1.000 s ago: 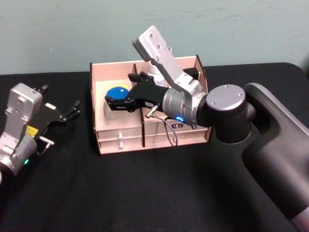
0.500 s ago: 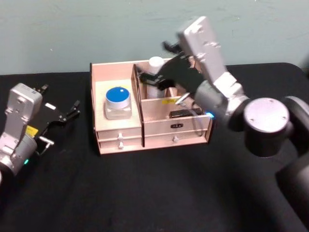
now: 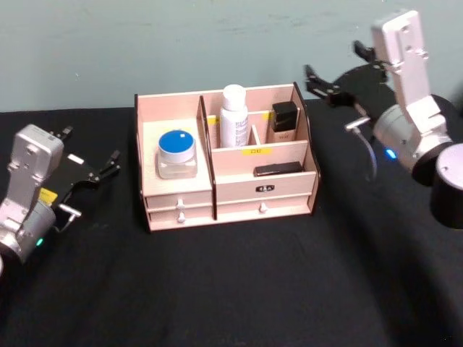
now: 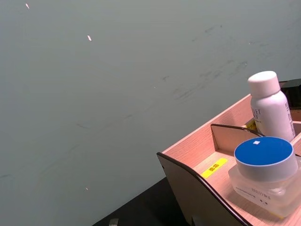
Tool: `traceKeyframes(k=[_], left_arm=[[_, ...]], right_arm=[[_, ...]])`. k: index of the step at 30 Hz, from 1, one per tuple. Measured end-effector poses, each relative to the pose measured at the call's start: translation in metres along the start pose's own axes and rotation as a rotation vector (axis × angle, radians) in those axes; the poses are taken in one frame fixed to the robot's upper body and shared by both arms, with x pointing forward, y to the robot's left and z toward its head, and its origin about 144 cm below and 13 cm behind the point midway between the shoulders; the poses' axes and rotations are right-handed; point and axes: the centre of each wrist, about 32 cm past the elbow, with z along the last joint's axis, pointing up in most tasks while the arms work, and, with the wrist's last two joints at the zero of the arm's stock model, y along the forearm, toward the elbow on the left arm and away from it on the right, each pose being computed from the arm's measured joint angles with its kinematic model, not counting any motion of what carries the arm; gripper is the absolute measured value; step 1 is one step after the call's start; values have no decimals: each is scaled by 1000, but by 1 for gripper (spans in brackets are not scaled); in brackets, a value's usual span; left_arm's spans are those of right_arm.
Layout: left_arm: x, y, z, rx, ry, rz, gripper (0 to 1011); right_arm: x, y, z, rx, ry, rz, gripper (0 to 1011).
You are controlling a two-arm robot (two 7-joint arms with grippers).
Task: Pick up the facial cleanser and watermelon frost from the table and place them into the tiered storage box.
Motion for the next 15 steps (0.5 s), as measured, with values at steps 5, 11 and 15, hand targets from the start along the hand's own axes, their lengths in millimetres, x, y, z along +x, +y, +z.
traceKeyframes(k=[5, 11, 15], left_arm=[[0, 0, 0, 0, 0, 0, 1010], [0, 0, 0, 0, 0, 0, 1010], [0, 0, 0, 0, 0, 0, 1010]], right_arm=[[13, 1, -13, -25, -6, -50, 1003], [21, 5, -27, -50, -12, -85, 1003], [23, 7, -35, -66, -13, -93, 1003]])
